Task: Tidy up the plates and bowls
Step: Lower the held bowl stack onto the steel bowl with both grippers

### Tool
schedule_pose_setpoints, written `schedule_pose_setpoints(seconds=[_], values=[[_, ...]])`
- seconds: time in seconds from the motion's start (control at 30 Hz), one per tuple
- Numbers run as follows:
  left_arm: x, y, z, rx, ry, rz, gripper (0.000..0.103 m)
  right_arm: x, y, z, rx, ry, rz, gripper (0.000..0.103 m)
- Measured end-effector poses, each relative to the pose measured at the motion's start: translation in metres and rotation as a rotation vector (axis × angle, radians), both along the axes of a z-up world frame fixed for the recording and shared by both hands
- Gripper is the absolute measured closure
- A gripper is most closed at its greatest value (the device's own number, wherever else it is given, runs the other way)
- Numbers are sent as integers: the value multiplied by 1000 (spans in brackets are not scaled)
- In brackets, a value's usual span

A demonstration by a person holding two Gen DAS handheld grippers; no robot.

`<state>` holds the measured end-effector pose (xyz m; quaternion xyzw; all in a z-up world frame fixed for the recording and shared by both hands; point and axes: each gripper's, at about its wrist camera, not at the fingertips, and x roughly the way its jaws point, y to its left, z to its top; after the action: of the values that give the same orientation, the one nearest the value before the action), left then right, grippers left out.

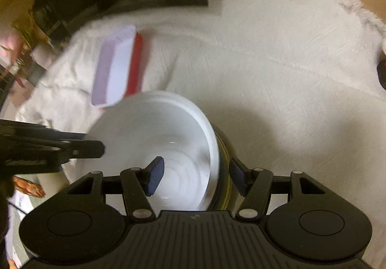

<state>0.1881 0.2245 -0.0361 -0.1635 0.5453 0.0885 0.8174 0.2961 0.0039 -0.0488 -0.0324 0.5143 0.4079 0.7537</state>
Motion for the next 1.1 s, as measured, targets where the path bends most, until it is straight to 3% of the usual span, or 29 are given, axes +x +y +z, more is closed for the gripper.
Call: schedule_pose_setpoints(seconds=[0.13, 0.3, 0.6, 0.9, 1.0, 1.07, 1.1], values=[[-7, 3, -6, -18, 0, -21, 69, -3, -12, 2, 32, 13, -49, 42], [-11, 4, -13, -41, 11, -27, 69, -8, -9, -7, 3, 20, -87, 42], [-20, 14, -8, -178, -44, -35, 72, -19, -20, -11, -5, 5, -181, 42], [-20, 24, 1, -111, -75, -2, 71, -30, -25, 3, 34, -36, -219, 42], [-17, 27, -5, -118, -61, -4, 69, -30, -22, 4, 43, -47, -225, 48], [-15, 29, -7, -114, -56, 2, 69, -32, -19, 4, 47, -45, -216, 63], [-15, 29, -6, -114, -56, 1, 69, -31, -16, 3, 44, -42, -206, 64]])
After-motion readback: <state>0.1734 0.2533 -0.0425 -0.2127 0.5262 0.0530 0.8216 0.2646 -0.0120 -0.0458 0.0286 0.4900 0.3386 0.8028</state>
